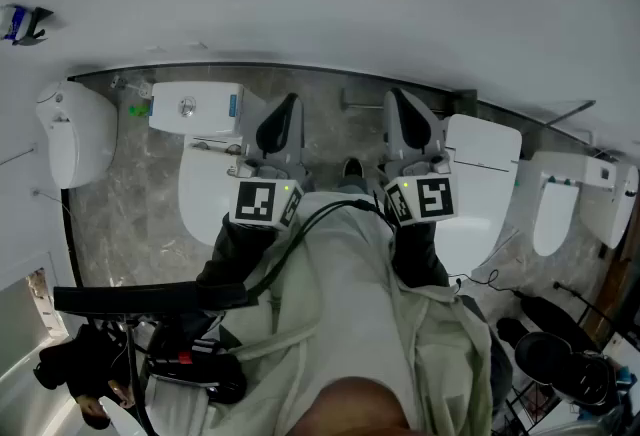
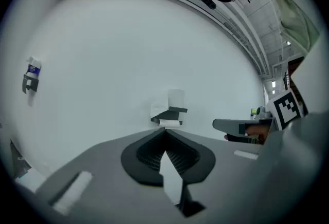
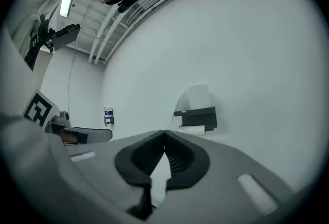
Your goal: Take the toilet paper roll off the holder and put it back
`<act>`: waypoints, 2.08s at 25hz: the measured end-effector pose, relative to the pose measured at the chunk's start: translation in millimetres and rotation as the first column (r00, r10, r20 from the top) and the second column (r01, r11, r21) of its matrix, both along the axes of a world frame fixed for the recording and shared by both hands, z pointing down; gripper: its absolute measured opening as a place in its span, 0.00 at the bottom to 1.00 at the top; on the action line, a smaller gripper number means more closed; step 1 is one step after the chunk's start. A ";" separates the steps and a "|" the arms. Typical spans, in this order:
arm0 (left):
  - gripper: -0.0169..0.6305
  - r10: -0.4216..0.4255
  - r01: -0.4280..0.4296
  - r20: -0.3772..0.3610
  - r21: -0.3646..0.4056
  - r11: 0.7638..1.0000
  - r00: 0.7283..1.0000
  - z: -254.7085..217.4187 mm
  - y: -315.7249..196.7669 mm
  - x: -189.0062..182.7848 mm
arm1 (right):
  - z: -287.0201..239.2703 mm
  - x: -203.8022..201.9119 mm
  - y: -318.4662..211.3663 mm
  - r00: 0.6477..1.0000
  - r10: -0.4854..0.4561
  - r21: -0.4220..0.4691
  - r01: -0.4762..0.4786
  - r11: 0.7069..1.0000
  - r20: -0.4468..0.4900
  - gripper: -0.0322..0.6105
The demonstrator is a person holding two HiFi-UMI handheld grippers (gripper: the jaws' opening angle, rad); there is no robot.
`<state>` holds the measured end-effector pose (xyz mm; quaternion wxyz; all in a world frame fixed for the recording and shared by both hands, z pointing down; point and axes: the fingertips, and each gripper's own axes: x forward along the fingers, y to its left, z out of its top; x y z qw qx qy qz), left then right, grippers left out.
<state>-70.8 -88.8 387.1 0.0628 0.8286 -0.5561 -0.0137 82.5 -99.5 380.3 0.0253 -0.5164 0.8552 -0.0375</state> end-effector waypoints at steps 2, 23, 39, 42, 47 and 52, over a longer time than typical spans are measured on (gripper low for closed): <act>0.04 0.001 -0.001 -0.001 0.004 1.000 1.000 -0.5 -1.1 -4.0 | 0.1 -3.5 0.4 1.000 0.004 0.003 -0.004 1.000 0.001 0.05; 0.04 0.012 -0.013 0.023 0.052 0.999 1.000 -13.0 -14.2 -14.0 | -23.4 14.4 -11.5 0.979 0.117 0.176 -0.086 0.981 -0.170 0.05; 0.04 0.045 -0.046 0.009 0.088 0.995 0.999 -29.5 -5.6 -7.8 | -80.3 47.6 -152.3 0.979 0.167 0.163 -0.147 0.976 -0.119 0.69; 0.04 0.021 -0.021 0.009 0.082 0.996 1.000 -27.0 -4.2 -15.6 | -81.8 41.7 -180.4 0.972 0.181 0.147 -0.159 0.976 -0.152 0.77; 0.04 -0.024 0.023 0.011 0.072 0.997 1.000 -24.7 -4.1 -30.4 | -76.0 40.0 -221.2 0.962 0.204 0.093 -0.190 0.977 -0.181 0.86; 0.04 -0.054 0.053 0.016 0.065 0.996 0.998 -19.0 -4.5 -39.5 | -64.2 37.1 -259.2 0.951 0.205 0.030 -0.203 0.979 -0.231 0.87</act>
